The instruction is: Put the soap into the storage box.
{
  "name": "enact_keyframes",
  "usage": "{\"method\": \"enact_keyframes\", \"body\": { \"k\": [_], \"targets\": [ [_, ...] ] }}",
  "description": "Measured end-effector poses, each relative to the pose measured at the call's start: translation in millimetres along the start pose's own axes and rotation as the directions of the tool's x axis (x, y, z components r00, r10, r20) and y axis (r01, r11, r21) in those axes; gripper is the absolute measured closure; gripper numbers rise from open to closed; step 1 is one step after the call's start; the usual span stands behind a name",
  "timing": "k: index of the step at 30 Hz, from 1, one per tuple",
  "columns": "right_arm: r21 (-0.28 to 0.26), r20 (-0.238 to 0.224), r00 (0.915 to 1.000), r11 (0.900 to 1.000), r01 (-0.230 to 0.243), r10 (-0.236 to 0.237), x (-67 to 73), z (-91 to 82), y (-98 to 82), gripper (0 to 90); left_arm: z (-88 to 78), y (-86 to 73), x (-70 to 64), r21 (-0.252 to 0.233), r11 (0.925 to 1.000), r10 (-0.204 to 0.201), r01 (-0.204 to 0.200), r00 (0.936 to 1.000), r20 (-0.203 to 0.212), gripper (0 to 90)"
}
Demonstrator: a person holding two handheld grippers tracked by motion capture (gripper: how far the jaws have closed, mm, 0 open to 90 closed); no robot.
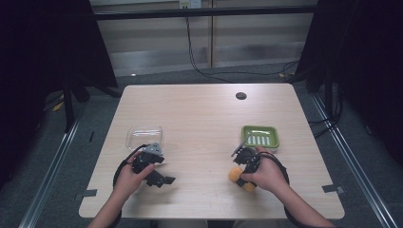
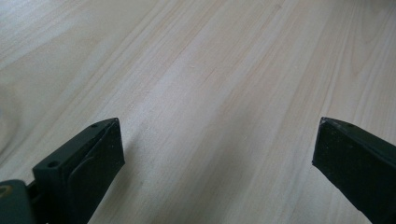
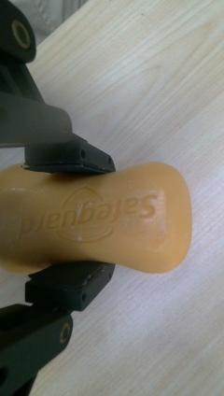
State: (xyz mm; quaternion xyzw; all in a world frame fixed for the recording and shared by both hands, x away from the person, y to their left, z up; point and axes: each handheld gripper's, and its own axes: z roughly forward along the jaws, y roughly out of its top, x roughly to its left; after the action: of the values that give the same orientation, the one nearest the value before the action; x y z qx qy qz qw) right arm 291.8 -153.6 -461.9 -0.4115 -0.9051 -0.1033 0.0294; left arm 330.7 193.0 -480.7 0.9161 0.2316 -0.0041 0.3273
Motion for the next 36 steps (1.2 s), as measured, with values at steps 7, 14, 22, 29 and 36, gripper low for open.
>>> {"method": "enact_keyframes", "body": {
  "k": [7,14,22,29,36],
  "targets": [
    [0.009,-0.007,1.0,1.0,0.003,-0.003,-4.6,-3.2,-2.0,50.0,0.1,-0.2,0.7,-0.002,1.0,0.001,-0.001,0.9997,0.024,1.6],
    [-0.002,-0.02,0.9998,1.0,0.005,-0.005,-5.4,-9.1,-0.2,50.0,-0.1,-0.1,0.9,0.002,1.0,0.001,-0.001,0.9998,0.019,1.6],
    [-0.015,-0.049,0.9986,1.0,0.021,-0.022,-10.7,-20.8,4.3,50.1,0.7,-0.9,1.3,-0.008,0.9999,-0.006,0.006,0.9996,0.028,1.7],
    [-0.036,-0.063,0.9962,0.998,0.057,-0.059,-15.1,-31.0,7.8,50.1,1.9,-1.2,0.7,-0.021,0.9997,-0.015,0.016,0.9994,0.031,1.6],
    [-0.044,-0.06,0.993,0.994,0.099,-0.102,-20.1,-36.6,11.3,50.1,2.3,-1.2,1.6,-0.019,0.9998,-0.003,0.003,0.9995,0.032,1.6]
  ]
}}
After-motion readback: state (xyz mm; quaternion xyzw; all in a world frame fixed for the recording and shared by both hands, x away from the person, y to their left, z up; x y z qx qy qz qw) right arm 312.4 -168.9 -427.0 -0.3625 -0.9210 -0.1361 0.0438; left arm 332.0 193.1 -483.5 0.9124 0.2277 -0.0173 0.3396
